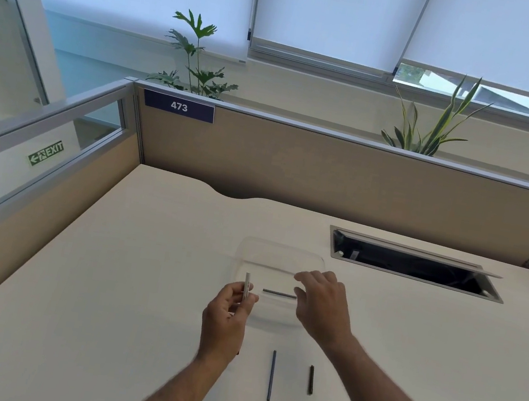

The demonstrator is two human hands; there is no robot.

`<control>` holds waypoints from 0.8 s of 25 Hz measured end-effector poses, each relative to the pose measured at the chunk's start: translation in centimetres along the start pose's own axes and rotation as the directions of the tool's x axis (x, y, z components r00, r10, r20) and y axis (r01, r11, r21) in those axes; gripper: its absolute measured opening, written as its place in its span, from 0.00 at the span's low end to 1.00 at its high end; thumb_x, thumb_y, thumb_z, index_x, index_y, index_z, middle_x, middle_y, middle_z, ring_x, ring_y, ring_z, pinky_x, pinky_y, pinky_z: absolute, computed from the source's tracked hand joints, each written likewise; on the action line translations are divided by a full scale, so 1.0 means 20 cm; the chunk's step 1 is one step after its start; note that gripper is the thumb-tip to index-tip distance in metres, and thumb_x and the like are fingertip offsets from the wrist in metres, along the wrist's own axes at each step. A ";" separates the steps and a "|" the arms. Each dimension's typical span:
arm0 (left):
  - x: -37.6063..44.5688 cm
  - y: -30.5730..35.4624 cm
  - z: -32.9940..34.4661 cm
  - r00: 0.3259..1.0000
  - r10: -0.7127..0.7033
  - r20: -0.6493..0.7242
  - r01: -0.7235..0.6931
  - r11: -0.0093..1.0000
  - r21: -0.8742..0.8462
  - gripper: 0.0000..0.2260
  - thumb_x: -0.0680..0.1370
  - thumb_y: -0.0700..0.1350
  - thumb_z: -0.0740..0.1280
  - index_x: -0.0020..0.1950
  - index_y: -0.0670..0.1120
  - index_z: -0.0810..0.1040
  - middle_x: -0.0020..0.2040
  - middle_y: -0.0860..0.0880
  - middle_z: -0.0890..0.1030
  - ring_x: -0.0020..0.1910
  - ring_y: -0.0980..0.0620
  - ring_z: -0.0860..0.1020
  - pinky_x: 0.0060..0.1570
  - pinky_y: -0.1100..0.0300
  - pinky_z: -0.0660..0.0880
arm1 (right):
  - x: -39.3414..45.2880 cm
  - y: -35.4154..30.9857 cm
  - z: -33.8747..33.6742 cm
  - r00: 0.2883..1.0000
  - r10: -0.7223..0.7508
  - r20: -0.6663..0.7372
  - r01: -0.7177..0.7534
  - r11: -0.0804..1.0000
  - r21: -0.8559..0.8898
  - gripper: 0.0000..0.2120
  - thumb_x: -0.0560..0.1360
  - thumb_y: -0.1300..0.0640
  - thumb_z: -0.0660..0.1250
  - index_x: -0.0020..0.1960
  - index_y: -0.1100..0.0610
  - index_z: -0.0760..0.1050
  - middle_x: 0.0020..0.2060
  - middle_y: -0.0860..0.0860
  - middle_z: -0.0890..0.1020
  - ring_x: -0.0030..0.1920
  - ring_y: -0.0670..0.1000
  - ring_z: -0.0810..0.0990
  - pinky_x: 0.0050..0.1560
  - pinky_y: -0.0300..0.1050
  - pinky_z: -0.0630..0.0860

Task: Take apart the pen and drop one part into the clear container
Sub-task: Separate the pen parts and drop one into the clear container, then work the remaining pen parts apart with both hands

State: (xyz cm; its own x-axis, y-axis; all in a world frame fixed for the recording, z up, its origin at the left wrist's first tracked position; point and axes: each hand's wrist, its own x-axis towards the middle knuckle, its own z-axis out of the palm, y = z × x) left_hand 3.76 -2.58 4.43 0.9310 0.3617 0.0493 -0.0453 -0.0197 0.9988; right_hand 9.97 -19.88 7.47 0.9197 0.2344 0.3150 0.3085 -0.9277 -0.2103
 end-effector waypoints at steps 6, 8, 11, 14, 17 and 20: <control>-0.01 -0.01 0.01 0.999 -0.019 0.029 0.018 1.000 0.011 0.09 0.77 0.42 0.71 0.47 0.58 0.81 0.43 0.60 0.85 0.45 0.59 0.83 0.44 0.65 0.79 | -0.13 -0.05 0.02 0.978 0.163 0.129 -0.183 0.969 0.165 0.06 0.72 0.49 0.71 0.43 0.51 0.78 0.37 0.46 0.83 0.37 0.49 0.81 0.40 0.48 0.81; -0.01 -0.02 0.01 0.999 -0.023 0.037 0.023 1.000 0.015 0.10 0.77 0.42 0.71 0.47 0.59 0.81 0.43 0.58 0.86 0.45 0.58 0.83 0.46 0.62 0.80 | -0.18 -0.06 0.05 0.904 0.281 0.321 -0.339 0.930 0.140 0.09 0.68 0.46 0.72 0.38 0.51 0.78 0.34 0.46 0.82 0.37 0.48 0.81 0.39 0.46 0.81; -0.02 -0.02 0.01 0.999 -0.022 0.040 0.021 0.999 0.024 0.10 0.77 0.42 0.71 0.46 0.59 0.81 0.42 0.58 0.86 0.44 0.58 0.83 0.46 0.60 0.80 | -0.24 -0.07 0.09 0.728 0.383 0.568 -0.504 0.861 0.065 0.14 0.61 0.44 0.74 0.34 0.55 0.79 0.28 0.48 0.83 0.30 0.48 0.84 0.29 0.41 0.80; -0.02 -0.02 0.02 0.999 -0.019 0.039 0.018 0.999 0.033 0.11 0.77 0.42 0.71 0.46 0.60 0.81 0.42 0.58 0.86 0.43 0.58 0.83 0.46 0.59 0.80 | -0.29 -0.10 0.13 0.581 0.421 0.697 -0.605 0.796 0.024 0.20 0.59 0.43 0.79 0.37 0.59 0.81 0.24 0.51 0.83 0.20 0.47 0.81 0.21 0.37 0.77; -0.02 -0.02 0.02 0.999 -0.020 0.043 0.018 0.999 0.038 0.11 0.77 0.42 0.71 0.45 0.60 0.81 0.41 0.59 0.86 0.43 0.59 0.82 0.46 0.59 0.80 | -0.32 -0.12 0.15 0.504 0.439 0.744 -0.660 0.751 0.004 0.19 0.58 0.49 0.81 0.39 0.62 0.80 0.26 0.53 0.84 0.20 0.48 0.82 0.23 0.42 0.81; -0.02 -0.02 0.01 0.999 -0.019 0.046 0.017 0.999 0.043 0.11 0.77 0.42 0.71 0.45 0.61 0.81 0.41 0.59 0.86 0.42 0.58 0.82 0.45 0.60 0.79 | -0.34 -0.13 0.16 0.493 0.452 0.743 -0.688 0.725 0.015 0.16 0.59 0.56 0.78 0.41 0.66 0.82 0.26 0.55 0.84 0.21 0.51 0.81 0.29 0.49 0.85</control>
State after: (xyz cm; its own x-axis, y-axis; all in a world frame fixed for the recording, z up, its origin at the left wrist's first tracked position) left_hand 3.44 -3.02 4.00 0.9473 0.3188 0.0299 -0.0135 -0.0534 0.9985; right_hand 3.72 -18.15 2.97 0.7733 -0.0880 -0.6279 -0.4057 -0.8297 -0.3834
